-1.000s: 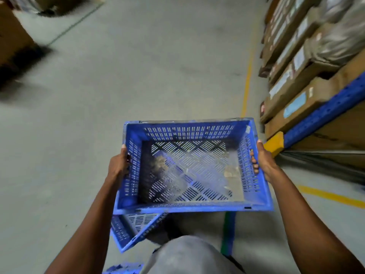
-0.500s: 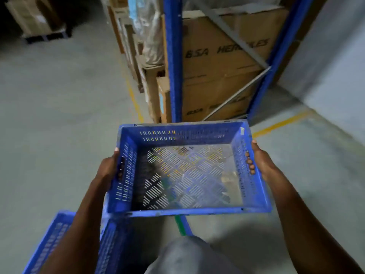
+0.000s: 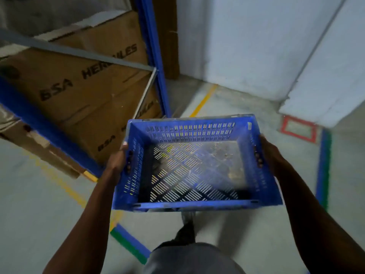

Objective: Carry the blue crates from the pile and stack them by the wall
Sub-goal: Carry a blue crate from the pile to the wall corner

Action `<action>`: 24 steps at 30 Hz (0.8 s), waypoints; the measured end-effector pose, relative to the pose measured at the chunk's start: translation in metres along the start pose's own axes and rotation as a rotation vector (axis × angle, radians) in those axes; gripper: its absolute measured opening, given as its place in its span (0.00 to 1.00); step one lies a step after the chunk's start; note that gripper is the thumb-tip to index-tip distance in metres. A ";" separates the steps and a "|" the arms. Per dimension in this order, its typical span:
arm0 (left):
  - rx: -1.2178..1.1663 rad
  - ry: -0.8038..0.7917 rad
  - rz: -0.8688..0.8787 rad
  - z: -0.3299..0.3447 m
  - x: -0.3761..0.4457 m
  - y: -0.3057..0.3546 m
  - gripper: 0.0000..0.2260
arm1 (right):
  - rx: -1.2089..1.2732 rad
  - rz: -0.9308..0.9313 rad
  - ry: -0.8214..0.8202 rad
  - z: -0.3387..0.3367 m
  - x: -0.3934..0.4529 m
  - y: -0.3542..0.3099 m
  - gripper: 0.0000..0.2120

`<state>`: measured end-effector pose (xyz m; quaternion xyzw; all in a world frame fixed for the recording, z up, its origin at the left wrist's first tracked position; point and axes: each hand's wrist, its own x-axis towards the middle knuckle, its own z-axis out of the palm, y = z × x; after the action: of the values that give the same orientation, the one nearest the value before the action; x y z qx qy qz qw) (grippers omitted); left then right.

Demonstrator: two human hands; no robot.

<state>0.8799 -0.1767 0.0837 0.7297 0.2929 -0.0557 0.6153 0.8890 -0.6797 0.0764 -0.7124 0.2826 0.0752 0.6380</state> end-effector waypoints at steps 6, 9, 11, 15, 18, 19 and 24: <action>0.095 -0.199 0.004 0.157 0.132 0.082 0.23 | 0.055 0.105 0.182 -0.069 0.108 -0.030 0.32; 0.109 -0.274 0.033 0.238 0.177 0.126 0.21 | 0.143 0.113 0.242 -0.099 0.152 -0.052 0.30; 0.146 -0.316 0.051 0.288 0.203 0.155 0.21 | 0.159 0.158 0.279 -0.119 0.177 -0.064 0.28; 0.208 -0.412 0.050 0.386 0.259 0.209 0.23 | 0.212 0.174 0.356 -0.162 0.233 -0.081 0.28; 0.265 -0.446 0.053 0.462 0.306 0.239 0.24 | 0.236 0.201 0.378 -0.193 0.289 -0.099 0.28; 0.271 -0.453 0.057 0.487 0.322 0.246 0.25 | 0.247 0.207 0.382 -0.203 0.312 -0.103 0.27; 0.313 -0.443 0.023 0.604 0.384 0.276 0.27 | 0.254 0.260 0.405 -0.256 0.431 -0.125 0.27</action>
<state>1.5015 -0.6200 0.0101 0.7894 0.1308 -0.2515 0.5446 1.2439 -1.0520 0.0274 -0.5850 0.5008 -0.0237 0.6375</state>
